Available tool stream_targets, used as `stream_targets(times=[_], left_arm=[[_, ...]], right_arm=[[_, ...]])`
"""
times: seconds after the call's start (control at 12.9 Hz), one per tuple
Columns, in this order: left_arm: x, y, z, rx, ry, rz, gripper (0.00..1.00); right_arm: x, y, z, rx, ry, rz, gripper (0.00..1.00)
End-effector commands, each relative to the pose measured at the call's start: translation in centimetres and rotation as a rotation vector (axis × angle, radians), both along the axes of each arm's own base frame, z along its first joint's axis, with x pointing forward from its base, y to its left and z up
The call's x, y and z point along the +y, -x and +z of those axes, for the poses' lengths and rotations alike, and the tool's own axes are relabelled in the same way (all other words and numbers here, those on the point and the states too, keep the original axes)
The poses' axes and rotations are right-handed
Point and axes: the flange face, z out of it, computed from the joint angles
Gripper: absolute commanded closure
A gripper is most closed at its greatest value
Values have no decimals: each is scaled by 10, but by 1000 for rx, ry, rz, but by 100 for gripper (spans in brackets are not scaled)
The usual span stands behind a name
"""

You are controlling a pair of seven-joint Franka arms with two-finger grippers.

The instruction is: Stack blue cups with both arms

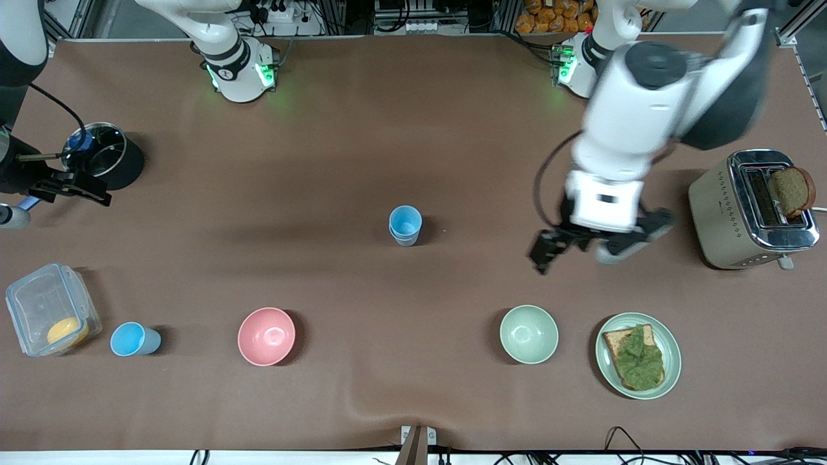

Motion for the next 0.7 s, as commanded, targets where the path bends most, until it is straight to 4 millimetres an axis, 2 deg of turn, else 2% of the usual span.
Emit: stream_targets(times=[0.0, 0.16, 0.31, 0.47, 0.62], left_arm=[[46, 3, 20, 38, -8, -72, 0], [87, 4, 43, 40, -16, -160, 0], [142, 12, 65, 74, 9, -209, 0], [177, 31, 84, 127, -7, -293, 0], [198, 44, 100, 206, -22, -287, 0]], right_arm=[[-3, 2, 1, 0, -8, -21, 0], [-4, 3, 1, 4, -8, -23, 0], [-4, 3, 1, 6, -8, -23, 0], [-5, 3, 1, 6, -8, -25, 0], [-5, 3, 1, 6, -8, -25, 0]])
